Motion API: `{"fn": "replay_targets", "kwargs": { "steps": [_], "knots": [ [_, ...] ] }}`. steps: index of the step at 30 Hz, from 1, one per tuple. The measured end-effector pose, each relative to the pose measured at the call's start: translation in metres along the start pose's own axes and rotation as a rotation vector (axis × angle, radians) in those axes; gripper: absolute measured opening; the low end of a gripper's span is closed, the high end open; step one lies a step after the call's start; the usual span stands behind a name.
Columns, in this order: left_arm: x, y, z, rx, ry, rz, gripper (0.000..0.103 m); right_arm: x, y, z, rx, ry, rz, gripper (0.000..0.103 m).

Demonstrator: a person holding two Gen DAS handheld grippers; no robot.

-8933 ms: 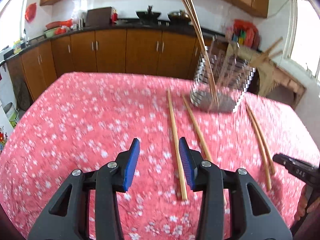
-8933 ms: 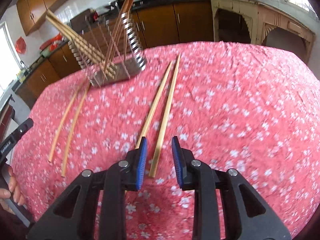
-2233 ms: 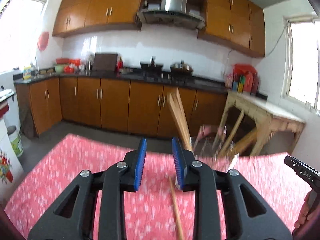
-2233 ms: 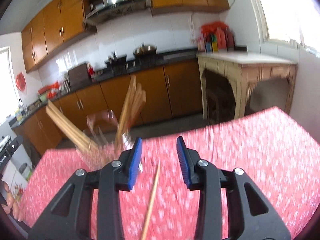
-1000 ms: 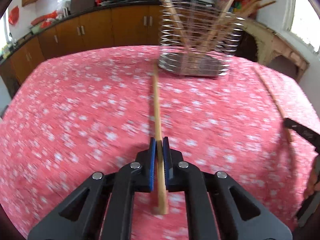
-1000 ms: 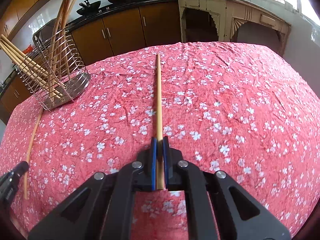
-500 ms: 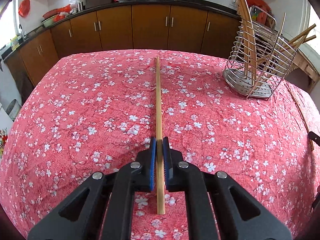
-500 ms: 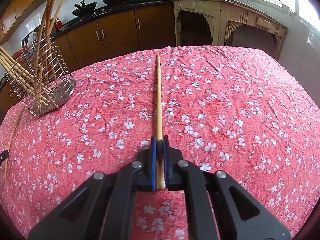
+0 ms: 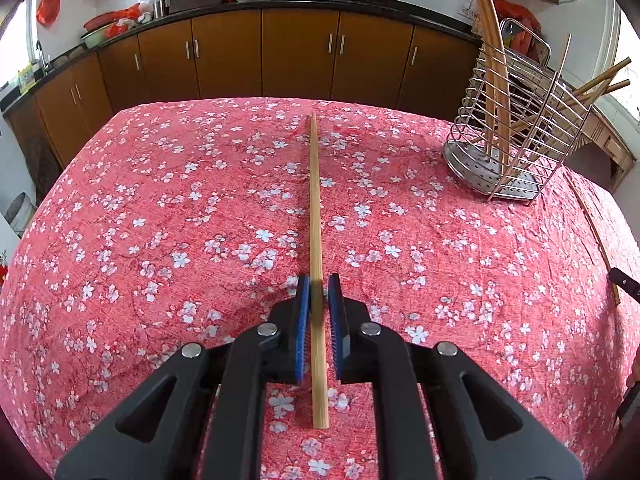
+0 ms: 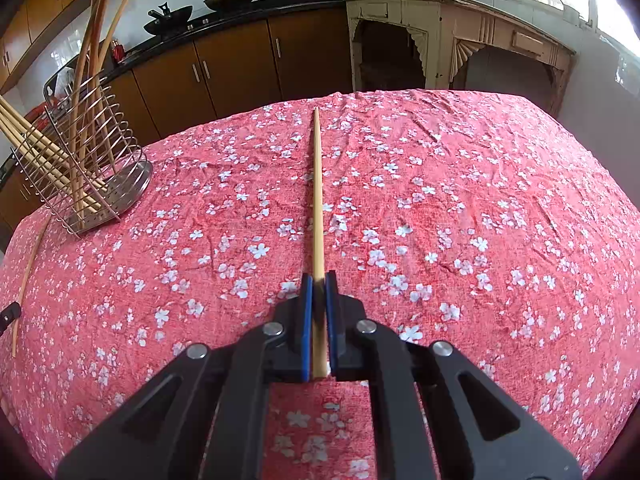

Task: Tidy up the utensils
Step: 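Close the right gripper on a loose chopstick while the left gripper grasps another, then lift both held chopsticks and carry them over the wire holder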

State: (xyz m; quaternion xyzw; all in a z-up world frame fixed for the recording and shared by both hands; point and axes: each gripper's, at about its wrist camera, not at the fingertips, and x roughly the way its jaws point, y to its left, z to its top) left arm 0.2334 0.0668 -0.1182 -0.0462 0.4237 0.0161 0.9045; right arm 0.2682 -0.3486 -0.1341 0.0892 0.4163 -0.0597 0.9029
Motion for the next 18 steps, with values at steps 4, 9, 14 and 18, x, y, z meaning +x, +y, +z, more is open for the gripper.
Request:
{"fn": "replay_targets", "kwargs": {
  "steps": [4,9,14,18],
  "knots": [
    [0.0,0.001,0.0,0.0,0.0,0.0,0.01,0.0,0.0,0.0,0.0,0.0,0.0,0.008],
    [0.0,0.002,0.001,-0.006,0.0,-0.006,0.01,0.0,-0.001,-0.001,0.008,0.0,0.008,0.008],
    [-0.002,0.0,0.001,0.004,0.0,-0.025,0.018,-0.004,0.0,-0.004,-0.016,0.002,0.005,0.008],
    [-0.009,-0.006,-0.009,0.038,0.002,-0.022,0.032,-0.015,0.002,-0.017,-0.045,0.004,0.009,0.009]
  ]
}}
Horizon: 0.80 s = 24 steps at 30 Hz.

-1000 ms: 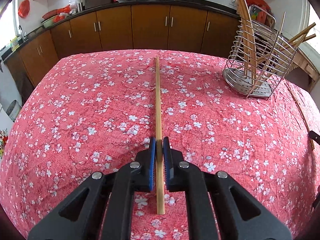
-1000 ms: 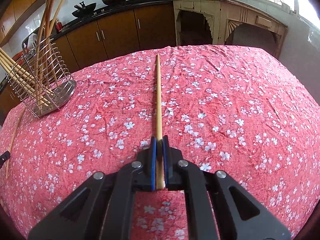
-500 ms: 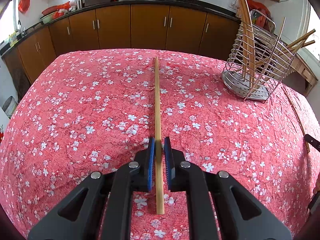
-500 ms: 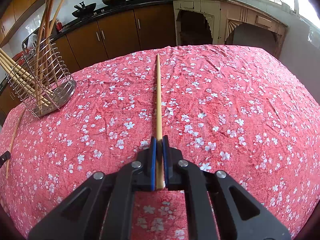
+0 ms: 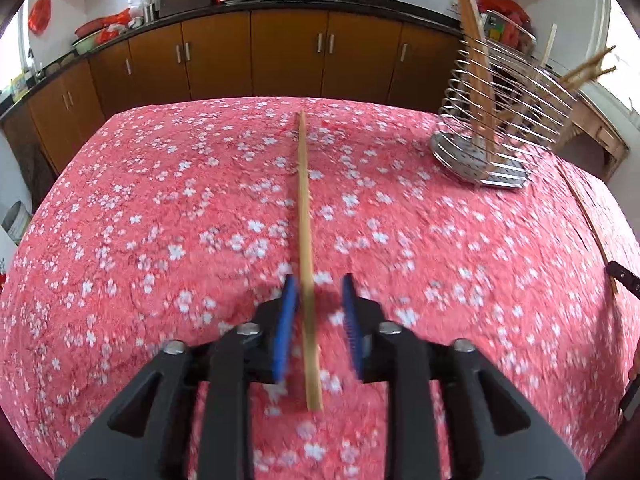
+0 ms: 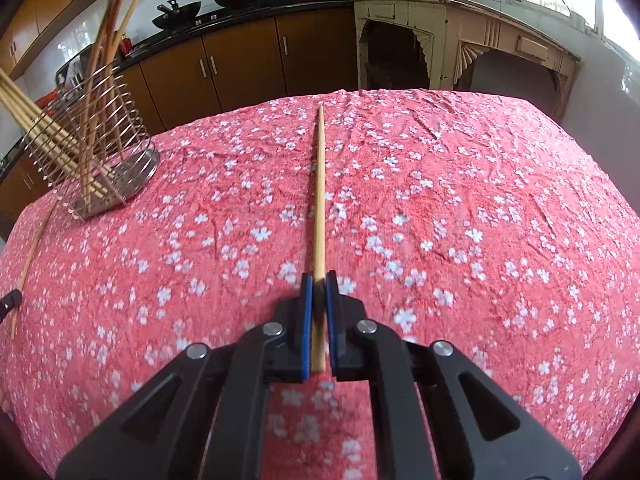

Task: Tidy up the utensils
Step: 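Lift both held chopsticks and carry them over the wire holder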

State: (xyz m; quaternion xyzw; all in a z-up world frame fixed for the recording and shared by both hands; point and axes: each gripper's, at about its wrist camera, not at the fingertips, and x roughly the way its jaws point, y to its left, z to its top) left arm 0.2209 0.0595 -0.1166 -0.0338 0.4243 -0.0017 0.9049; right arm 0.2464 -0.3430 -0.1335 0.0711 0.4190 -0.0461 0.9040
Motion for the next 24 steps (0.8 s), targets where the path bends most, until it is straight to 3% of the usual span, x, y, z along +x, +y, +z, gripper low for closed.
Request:
{"fn": "replay_targets", "kwargs": {
  "steps": [2,8,17,21,24],
  "knots": [
    [-0.005,-0.002,-0.005,0.007,0.001,-0.005,0.038,-0.005,-0.001,-0.005,-0.006,0.009,0.007,0.009],
    [-0.017,-0.002,-0.02,0.005,0.002,-0.02,0.038,-0.013,0.002,-0.015,-0.043,0.003,-0.019,0.009],
    [-0.021,-0.006,-0.027,0.027,0.008,0.017,0.037,-0.013,0.0,-0.014,-0.041,0.003,-0.023,0.009],
    [-0.023,-0.006,-0.029,0.021,0.008,0.047,0.025,-0.012,0.001,-0.014,-0.051,0.003,-0.029,0.009],
    [-0.025,-0.003,-0.032,0.012,0.008,0.048,0.008,-0.013,0.0,-0.014,-0.047,0.002,-0.024,0.008]
  ]
}}
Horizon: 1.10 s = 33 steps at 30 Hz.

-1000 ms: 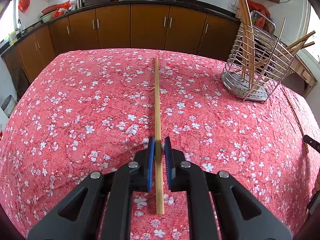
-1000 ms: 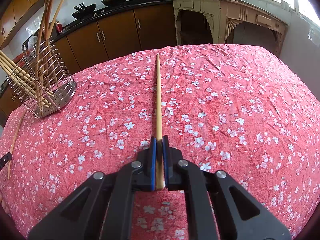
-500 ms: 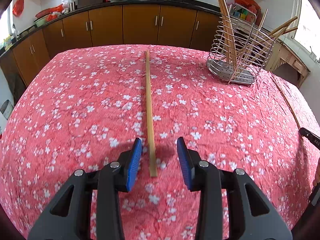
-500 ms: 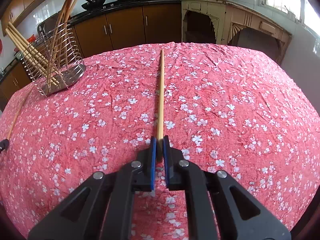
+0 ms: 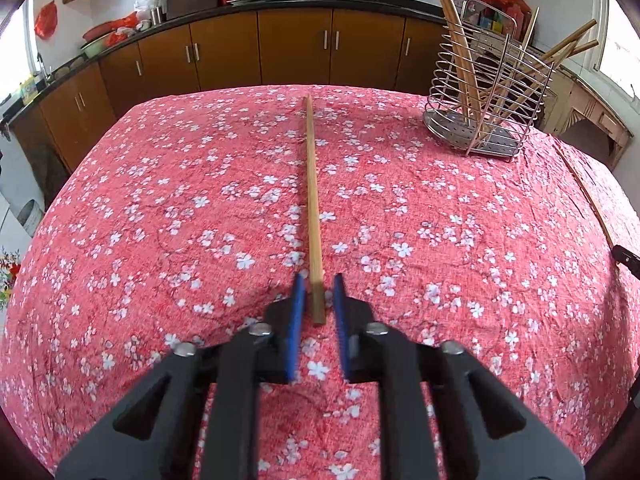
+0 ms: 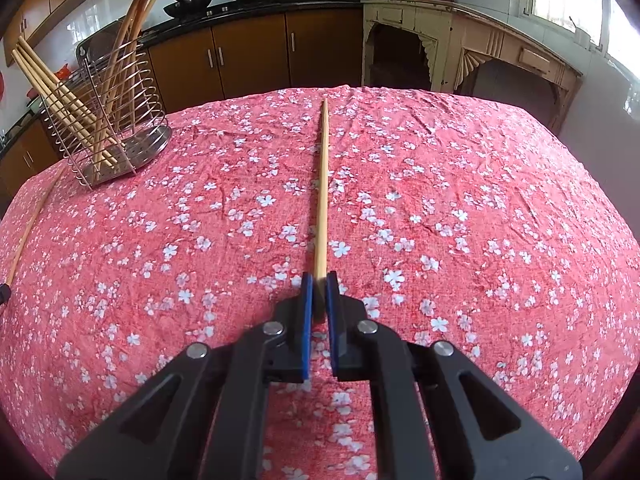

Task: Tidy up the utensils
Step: 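Lift both held chopsticks and carry them over the wire holder, then lower the chopsticks into the wire holder and open both grippers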

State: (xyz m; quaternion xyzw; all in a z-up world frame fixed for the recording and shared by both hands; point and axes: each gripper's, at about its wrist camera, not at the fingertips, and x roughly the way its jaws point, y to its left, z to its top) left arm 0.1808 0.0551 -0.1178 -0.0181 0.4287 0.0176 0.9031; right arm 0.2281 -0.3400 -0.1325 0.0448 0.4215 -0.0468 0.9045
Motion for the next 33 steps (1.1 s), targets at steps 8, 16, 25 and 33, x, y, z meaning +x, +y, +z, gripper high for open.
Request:
{"fn": "replay_targets", "kwargs": {
  "steps": [8,16,25,33],
  "knots": [
    [-0.019,0.009,-0.006,0.039,-0.053,-0.014,0.007,-0.027,-0.006,0.001,0.0,-0.087,-0.009,0.007],
    [-0.084,0.021,0.013,0.025,-0.286,-0.018,0.007,-0.095,-0.008,0.025,-0.028,-0.313,-0.029,0.007],
    [-0.127,0.027,0.049,-0.047,-0.459,-0.025,0.007,-0.14,-0.004,0.049,-0.023,-0.454,0.008,0.007],
    [-0.136,0.03,0.056,-0.071,-0.509,-0.025,0.007,-0.155,-0.002,0.059,-0.009,-0.507,0.036,0.007]
  ]
}}
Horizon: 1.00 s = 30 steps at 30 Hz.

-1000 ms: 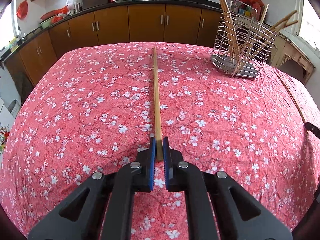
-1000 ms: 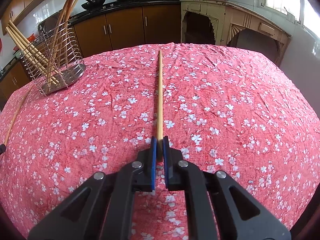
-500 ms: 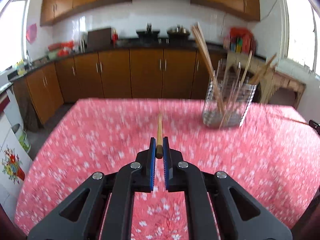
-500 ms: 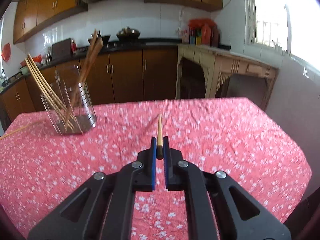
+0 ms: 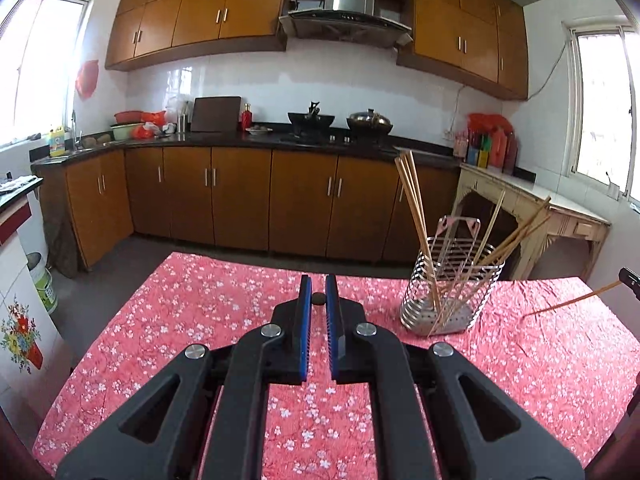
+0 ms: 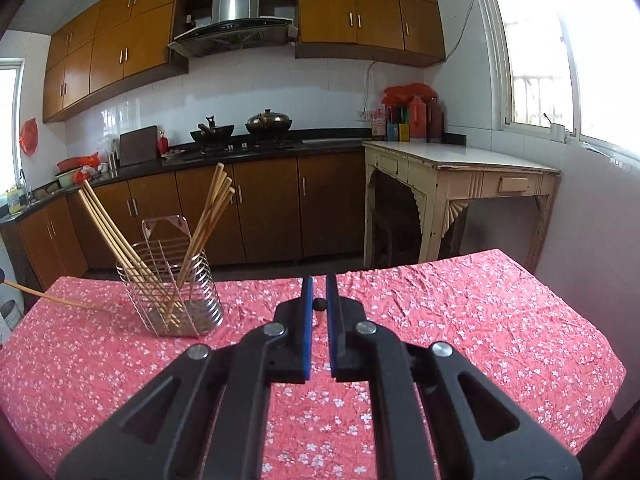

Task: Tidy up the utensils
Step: 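Lower the chopsticks into the wire holder and open both grippers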

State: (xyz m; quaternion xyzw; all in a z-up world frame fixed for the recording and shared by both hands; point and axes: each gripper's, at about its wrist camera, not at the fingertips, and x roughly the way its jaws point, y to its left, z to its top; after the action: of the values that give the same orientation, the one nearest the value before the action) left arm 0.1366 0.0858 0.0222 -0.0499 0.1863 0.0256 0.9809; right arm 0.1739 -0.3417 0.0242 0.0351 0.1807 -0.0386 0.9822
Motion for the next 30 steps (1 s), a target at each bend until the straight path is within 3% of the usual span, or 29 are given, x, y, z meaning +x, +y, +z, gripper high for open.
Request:
{"fn": "replay_targets", "kwargs": {
  "steps": [12,30],
  "knots": [
    [-0.009,-0.004,0.022,-0.021,-0.082,-0.003,0.007,-0.014,0.006,0.026,0.031,-0.065,0.053,0.007],
    [-0.015,-0.019,0.036,-0.009,-0.12,-0.048,0.007,-0.025,0.022,0.043,0.037,-0.092,0.139,0.007]
  ]
}}
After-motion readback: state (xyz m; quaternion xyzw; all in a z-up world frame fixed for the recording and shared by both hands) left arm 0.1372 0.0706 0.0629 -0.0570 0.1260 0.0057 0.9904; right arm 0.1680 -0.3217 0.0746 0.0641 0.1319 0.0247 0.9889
